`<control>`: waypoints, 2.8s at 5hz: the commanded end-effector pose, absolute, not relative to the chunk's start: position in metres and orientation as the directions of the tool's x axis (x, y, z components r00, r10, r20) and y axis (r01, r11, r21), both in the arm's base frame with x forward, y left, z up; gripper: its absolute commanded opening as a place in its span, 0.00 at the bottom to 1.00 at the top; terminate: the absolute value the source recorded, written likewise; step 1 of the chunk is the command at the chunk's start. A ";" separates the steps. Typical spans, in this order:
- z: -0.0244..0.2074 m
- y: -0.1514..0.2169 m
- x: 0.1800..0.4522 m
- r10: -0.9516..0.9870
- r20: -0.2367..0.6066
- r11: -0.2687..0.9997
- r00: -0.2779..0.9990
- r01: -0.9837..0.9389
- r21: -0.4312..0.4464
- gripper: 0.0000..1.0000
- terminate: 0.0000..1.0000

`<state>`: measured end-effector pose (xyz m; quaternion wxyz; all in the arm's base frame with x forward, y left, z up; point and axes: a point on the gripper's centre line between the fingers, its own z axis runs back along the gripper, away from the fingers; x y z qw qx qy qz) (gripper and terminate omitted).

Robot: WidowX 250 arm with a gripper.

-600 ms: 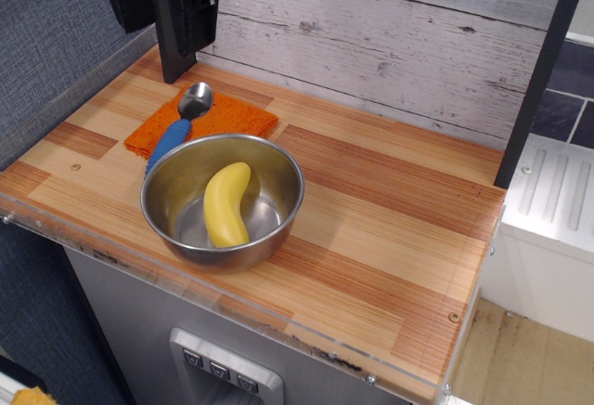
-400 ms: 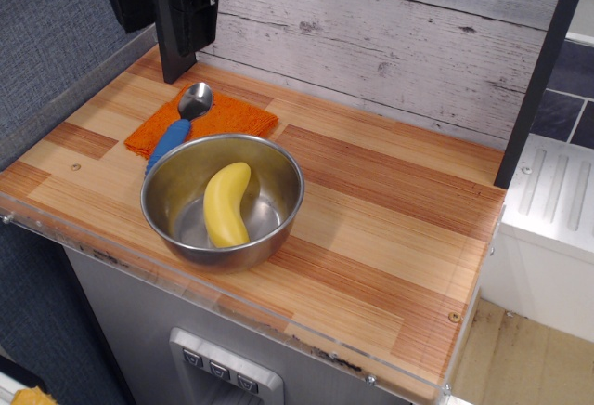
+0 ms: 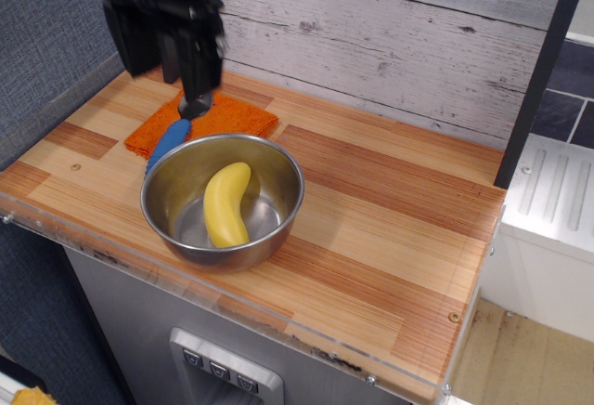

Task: Move the banana to the front left edge of the table

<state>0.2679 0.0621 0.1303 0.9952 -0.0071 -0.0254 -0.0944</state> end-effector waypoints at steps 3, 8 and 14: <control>0.068 0.038 0.257 0.152 0.034 0.986 0.988 -0.154 0.061 1.00 0.00; 0.056 0.032 0.277 0.107 0.079 0.992 0.991 -0.112 0.055 0.00 0.00; 0.069 0.215 0.287 -0.437 0.015 0.899 0.899 0.438 -0.004 0.00 0.00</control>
